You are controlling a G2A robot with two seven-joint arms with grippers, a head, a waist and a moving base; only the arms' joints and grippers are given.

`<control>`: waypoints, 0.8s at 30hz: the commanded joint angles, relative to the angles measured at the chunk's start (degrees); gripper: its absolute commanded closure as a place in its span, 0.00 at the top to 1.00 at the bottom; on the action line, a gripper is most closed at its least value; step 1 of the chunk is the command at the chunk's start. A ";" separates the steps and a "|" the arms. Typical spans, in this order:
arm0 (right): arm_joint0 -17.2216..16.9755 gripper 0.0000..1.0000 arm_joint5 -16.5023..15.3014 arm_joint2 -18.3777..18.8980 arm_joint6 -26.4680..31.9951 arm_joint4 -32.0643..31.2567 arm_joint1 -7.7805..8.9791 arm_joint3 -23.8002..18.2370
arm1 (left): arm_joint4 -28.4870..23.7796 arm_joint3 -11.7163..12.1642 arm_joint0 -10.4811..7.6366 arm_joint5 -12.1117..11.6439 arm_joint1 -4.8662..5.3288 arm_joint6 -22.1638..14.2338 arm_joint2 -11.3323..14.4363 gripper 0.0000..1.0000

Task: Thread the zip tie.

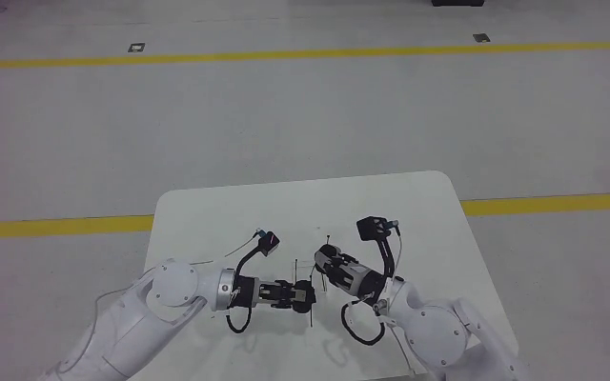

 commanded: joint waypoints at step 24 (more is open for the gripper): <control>-0.66 0.00 -0.73 0.65 -1.37 0.48 -0.23 0.09 | 0.00 0.00 0.00 0.00 0.00 0.00 0.00 0.00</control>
